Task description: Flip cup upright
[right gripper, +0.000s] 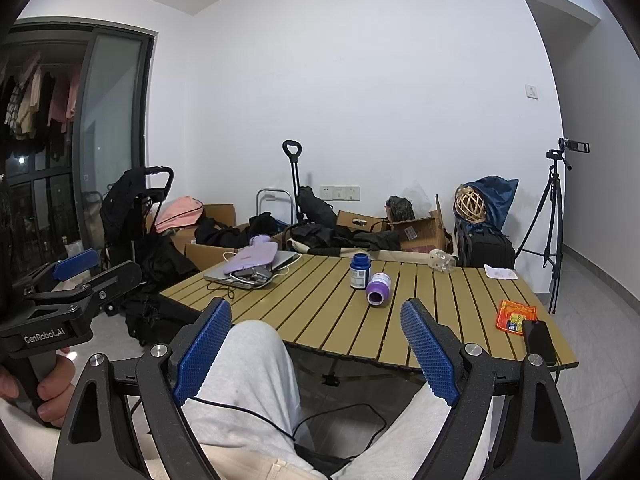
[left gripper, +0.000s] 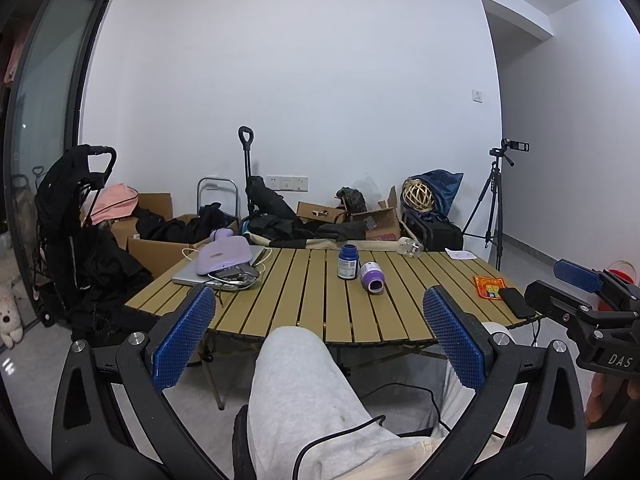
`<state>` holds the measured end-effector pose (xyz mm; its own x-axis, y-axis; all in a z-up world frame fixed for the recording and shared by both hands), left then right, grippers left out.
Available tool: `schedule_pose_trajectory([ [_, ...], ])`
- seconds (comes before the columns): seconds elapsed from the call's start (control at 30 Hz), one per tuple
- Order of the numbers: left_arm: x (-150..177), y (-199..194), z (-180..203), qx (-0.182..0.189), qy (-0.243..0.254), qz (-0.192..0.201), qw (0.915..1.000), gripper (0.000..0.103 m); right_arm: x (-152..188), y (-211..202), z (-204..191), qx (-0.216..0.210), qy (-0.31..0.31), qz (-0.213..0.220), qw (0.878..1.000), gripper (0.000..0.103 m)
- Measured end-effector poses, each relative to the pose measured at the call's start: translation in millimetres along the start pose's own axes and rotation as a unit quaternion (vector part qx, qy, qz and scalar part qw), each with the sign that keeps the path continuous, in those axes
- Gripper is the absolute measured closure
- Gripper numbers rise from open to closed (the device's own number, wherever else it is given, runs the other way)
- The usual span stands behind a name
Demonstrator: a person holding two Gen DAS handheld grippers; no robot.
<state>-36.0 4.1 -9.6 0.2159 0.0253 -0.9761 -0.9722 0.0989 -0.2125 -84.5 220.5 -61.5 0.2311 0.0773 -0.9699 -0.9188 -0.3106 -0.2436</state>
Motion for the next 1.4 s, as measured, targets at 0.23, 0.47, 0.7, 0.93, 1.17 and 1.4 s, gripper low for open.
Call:
schedule_pose_trajectory([
  [0.23, -0.9, 0.0, -0.5, 0.000, 0.000, 0.001, 1.0000, 0.000, -0.2, -0.2, 0.4, 0.000, 0.000, 0.000, 1.000, 0.012],
  [0.47, 0.1, 0.9, -2.1, -0.003, -0.002, 0.000, 1.0000, 0.000, 0.6, 0.1, 1.6, 0.002, -0.001, 0.000, 1.000, 0.012],
  [0.7, 0.1, 0.5, -2.2, -0.004, -0.002, 0.000, 1.0000, 0.000, 2.3, 0.5, 2.0, 0.004, 0.000, 0.000, 1.000, 0.012],
  [0.93, 0.2, 1.0, -4.1, -0.004, -0.002, 0.000, 1.0000, 0.000, 3.4, 1.2, 1.0, 0.004, -0.002, -0.001, 1.000, 0.012],
  [1.17, 0.8, 0.6, -4.3, -0.004, -0.003, 0.000, 1.0000, 0.000, 3.1, 0.9, 0.5, 0.004, -0.001, -0.002, 1.000, 0.012],
  [1.4, 0.5, 0.9, -4.2, -0.005, -0.003, 0.000, 1.0000, 0.000, 3.1, 1.0, 0.6, 0.003, -0.001, -0.003, 1.000, 0.012],
])
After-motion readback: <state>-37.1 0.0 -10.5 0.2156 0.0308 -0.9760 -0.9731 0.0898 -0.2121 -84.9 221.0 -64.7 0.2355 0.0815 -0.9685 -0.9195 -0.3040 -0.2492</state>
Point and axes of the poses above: each gripper's, at about its wrist camera, not at the fingertips, and y roughly the way its jaws point, z to its right, x to its underside, the point moved 4 cm from there along y, roughly the way its jaws point, and after that the axes turned 7 degrees about x, right-handed, at the moved point
